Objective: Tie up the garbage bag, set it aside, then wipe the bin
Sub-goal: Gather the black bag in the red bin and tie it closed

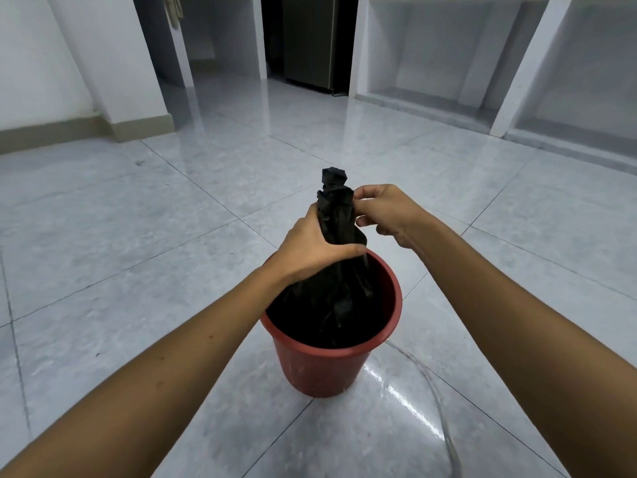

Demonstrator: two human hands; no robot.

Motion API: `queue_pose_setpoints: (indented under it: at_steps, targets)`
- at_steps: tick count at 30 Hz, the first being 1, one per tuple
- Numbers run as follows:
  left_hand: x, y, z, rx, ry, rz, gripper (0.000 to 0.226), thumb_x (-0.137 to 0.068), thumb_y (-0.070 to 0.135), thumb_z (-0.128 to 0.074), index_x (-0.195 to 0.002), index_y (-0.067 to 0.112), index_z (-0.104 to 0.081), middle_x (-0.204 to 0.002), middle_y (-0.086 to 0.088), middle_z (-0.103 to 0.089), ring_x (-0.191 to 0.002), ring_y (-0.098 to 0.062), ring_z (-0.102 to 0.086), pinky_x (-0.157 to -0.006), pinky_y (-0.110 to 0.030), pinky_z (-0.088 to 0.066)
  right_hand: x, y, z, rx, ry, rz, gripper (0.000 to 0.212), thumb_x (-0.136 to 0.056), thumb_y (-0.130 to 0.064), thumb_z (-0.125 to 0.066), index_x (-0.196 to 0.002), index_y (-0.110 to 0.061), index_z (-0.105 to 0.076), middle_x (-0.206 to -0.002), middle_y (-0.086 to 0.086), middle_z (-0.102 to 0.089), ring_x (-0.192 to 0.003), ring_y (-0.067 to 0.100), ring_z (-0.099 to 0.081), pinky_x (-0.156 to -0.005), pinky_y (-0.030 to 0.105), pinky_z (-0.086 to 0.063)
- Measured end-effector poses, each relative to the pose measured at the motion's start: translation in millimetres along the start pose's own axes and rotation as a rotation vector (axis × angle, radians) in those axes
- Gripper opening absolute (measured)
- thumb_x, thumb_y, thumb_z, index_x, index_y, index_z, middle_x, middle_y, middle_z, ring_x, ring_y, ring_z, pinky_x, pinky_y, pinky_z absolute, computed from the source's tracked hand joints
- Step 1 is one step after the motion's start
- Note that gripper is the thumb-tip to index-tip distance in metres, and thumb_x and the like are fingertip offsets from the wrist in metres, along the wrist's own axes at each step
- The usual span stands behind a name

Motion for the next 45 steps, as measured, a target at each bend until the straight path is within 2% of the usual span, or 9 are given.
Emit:
queue_pose_setpoints:
  at_steps: [4,8,12,17,22,29,34,39,45]
  targets:
    - [-14.2,-12.6,0.2,-0.034,0.035,-0.002,0.039,-0.089,0.027,-0.059,-0.124,0.018,-0.042,-0.104,0.016,-0.055,-0.105,-0.012,-0.055,-0.07,-0.008,-0.037,4.3,-8.6,20.2,0.136,-0.047,0.081,0.005,-0.086,-0.023,-0.069,-0.091,-0.025,-0.071,-0.081,-0.013,-0.07,-0.06,-0.014,-0.059,-0.057,0.012,-0.047]
    - [-22.0,-18.1,-4.8,0.111,-0.251,-0.069,0.03,-0.092,0.021,-0.056,-0.121,0.021,-0.046,-0.113,0.01,-0.058,-0.116,-0.013,-0.055,-0.092,-0.024,-0.045,15.8,-14.7,29.6,0.246,-0.263,0.342,0.071,-0.077,-0.034,-0.078,-0.134,-0.052,-0.04,-0.133,-0.024,-0.047,-0.12,-0.009,-0.047,-0.089,0.013,-0.047]
    - [-20.5,-15.9,-7.0,0.243,-0.335,-0.056,0.02,-0.087,0.013,-0.061,-0.094,0.032,-0.066,-0.089,0.016,-0.072,-0.088,-0.001,-0.067,-0.075,-0.015,-0.05,16.5,-19.3,15.9,0.611,-0.34,0.44,0.077,-0.072,-0.022,-0.084,-0.128,-0.058,-0.046,-0.12,-0.041,-0.05,-0.106,-0.009,-0.055,-0.077,0.005,-0.045]
    - [-13.2,-17.2,-1.0,0.056,0.037,0.024,0.021,-0.09,0.031,-0.058,-0.109,0.025,-0.05,-0.09,0.008,-0.067,-0.082,-0.01,-0.065,-0.067,-0.024,-0.047,8.1,-23.5,2.0,0.74,-0.119,0.55,0.027,-0.081,-0.015,-0.071,-0.104,-0.028,-0.068,-0.088,-0.008,-0.07,-0.079,0.009,-0.063,-0.071,0.021,-0.053]
    - [14.9,4.2,-10.3,-0.536,0.232,-0.276,0.062,-0.086,0.059,-0.042,-0.134,0.021,-0.042,-0.108,-0.002,-0.066,-0.107,-0.023,-0.055,-0.108,-0.045,-0.03,-9.5,-6.3,12.4,0.379,-0.033,0.209,0.003,-0.077,-0.005,-0.067,-0.079,-0.006,-0.065,-0.069,0.004,-0.059,-0.064,0.016,-0.054,-0.064,0.027,-0.046]
    - [6.0,-6.2,-18.5,-0.611,0.197,-0.081,0.043,-0.09,0.054,-0.043,-0.107,0.018,-0.061,-0.091,-0.002,-0.07,-0.103,-0.022,-0.06,-0.115,-0.042,-0.011,-8.0,7.8,-1.7,-0.109,-0.068,-0.062,0.002,-0.089,-0.002,-0.061,-0.089,-0.003,-0.062,-0.091,0.009,-0.063,-0.072,0.012,-0.063,-0.052,0.016,-0.053]
    - [-3.4,-19.6,-17.3,-0.532,0.065,0.009,0.027,-0.095,0.024,-0.041,-0.112,0.022,-0.061,-0.09,-0.005,-0.071,-0.101,-0.026,-0.06,-0.116,-0.042,-0.007,10.1,-10.1,9.2,0.47,-0.363,0.356,0.063,-0.08,-0.028,-0.077,-0.136,-0.04,-0.05,-0.117,-0.032,-0.053,-0.104,-0.013,-0.056,-0.085,0.008,-0.047]
    - [2.2,-16.2,-17.8,-0.314,-0.01,0.015,0.026,-0.096,0.032,-0.046,-0.107,0.015,-0.061,-0.096,-0.007,-0.071,-0.099,-0.03,-0.061,-0.107,-0.05,-0.029,1.1,-4.1,12.9,0.643,-0.116,0.407,0.016,-0.084,-0.016,-0.07,-0.1,-0.017,-0.072,-0.086,-0.001,-0.07,-0.076,0.014,-0.063,-0.063,0.02,-0.048]
    - [16.5,1.4,-39.9,-0.663,0.135,-0.027,0.069,-0.076,0.073,-0.044,-0.107,0.014,-0.061,-0.096,-0.006,-0.066,-0.094,-0.024,-0.061,-0.092,-0.04,-0.043,-12.4,0.8,2.2,0.294,0.029,0.154,0.013,-0.08,-0.001,-0.056,-0.071,-0.01,-0.053,-0.064,0.005,-0.053,-0.054,0.018,-0.052,-0.045,0.02,-0.044]
Point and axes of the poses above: each hand's wrist, its own x-axis away from the middle knuckle, its own z-axis out of the back of the hand, y = z × x, the point moved 6 cm from there along -x, towards the middle knuckle
